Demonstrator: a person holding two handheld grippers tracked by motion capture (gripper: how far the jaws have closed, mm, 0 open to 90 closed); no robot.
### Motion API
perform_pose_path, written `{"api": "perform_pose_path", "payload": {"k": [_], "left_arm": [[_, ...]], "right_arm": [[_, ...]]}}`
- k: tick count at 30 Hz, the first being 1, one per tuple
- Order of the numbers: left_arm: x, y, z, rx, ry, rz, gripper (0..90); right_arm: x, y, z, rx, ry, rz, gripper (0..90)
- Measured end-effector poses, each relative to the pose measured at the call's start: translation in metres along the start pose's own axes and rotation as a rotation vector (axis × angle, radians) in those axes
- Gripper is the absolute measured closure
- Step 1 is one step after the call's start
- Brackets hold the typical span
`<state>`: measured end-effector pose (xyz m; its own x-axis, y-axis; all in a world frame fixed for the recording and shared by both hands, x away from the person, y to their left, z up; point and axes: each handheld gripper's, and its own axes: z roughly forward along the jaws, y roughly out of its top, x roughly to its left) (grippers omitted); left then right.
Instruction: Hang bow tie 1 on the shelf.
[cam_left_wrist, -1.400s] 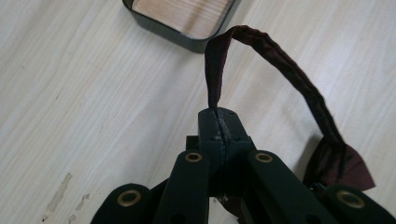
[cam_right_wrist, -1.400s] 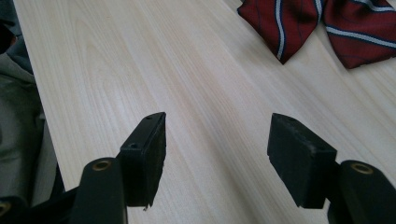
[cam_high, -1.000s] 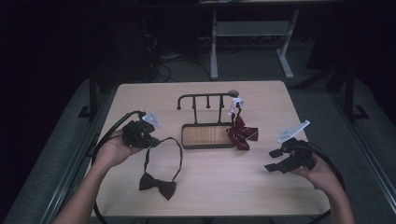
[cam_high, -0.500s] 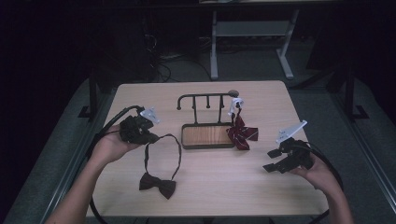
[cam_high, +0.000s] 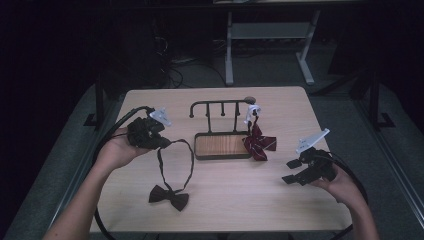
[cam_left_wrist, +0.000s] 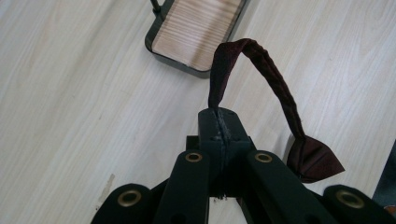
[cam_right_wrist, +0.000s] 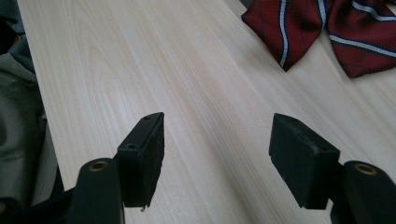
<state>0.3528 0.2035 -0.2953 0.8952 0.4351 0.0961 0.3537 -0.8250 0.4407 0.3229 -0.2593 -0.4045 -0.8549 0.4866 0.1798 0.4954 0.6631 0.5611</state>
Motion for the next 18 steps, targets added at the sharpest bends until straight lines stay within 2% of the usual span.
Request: {"api": "perform_pose_path", "payload": {"k": [18], "left_arm": [[0.004, 0.013, -0.01, 0.008, -0.004, 0.016, 90.0]], "right_arm": [[0.0, 0.001, -0.005, -0.007, -0.007, 0.004, 35.3]]}}
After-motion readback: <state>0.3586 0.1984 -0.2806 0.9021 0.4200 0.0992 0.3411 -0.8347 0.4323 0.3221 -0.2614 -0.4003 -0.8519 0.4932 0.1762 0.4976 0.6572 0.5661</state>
